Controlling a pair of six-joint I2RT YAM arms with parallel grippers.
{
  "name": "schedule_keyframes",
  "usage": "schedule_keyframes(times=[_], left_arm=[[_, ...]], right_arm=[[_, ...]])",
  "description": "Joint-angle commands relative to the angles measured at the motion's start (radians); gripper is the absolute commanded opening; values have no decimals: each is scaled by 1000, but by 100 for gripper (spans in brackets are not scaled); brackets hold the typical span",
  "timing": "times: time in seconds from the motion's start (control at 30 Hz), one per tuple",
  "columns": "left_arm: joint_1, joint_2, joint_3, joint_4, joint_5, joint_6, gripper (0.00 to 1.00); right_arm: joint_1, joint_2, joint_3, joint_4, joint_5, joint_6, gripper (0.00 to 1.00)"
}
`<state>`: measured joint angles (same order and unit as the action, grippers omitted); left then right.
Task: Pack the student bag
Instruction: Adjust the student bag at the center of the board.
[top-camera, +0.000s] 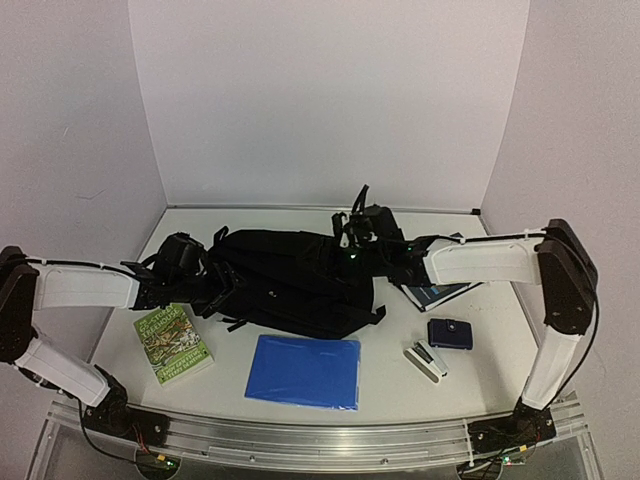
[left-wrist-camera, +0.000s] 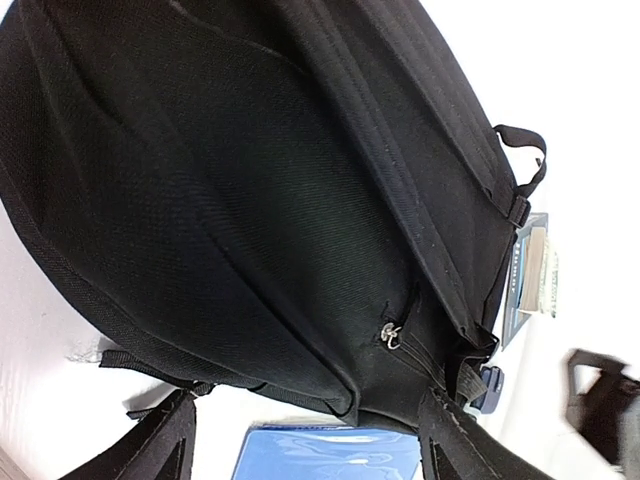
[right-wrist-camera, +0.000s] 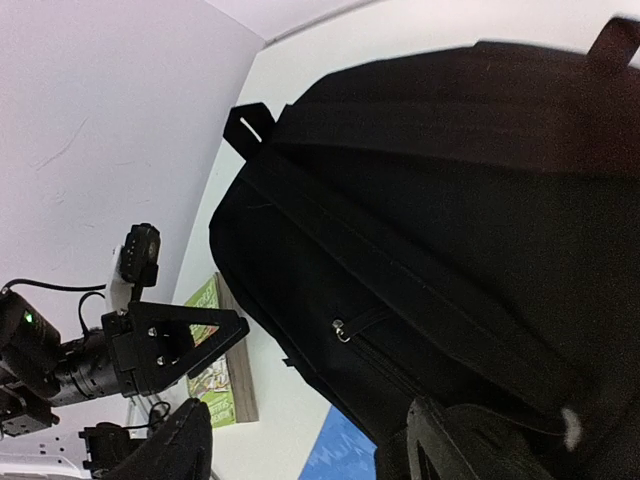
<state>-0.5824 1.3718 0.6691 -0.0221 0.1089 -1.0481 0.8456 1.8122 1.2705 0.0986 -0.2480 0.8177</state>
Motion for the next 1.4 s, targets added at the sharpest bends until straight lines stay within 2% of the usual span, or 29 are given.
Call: schedule_keyframes(times=[0.0,0.2,0.47,0.83,1.13,1.37], left_arm=[[37,28,-28,70,30,-17,74],[48,79,-35,132,43,-21,63],[49,134,-33,132,45,-17,38],[49,180,-51,161,43,-20,31],[49,216,-56,198,59,-24,13],[50,220,-56,200,63,-21,4]], right_arm=[[13,97,12,216,-104,175,63],[21,208,36,293,-112,239,59],[32,305,61,332,-135,291,53],[42,404,75,391,-47,351,43],[42,465,98,434,39,405,39],[42,500,128,436,28,427,37]])
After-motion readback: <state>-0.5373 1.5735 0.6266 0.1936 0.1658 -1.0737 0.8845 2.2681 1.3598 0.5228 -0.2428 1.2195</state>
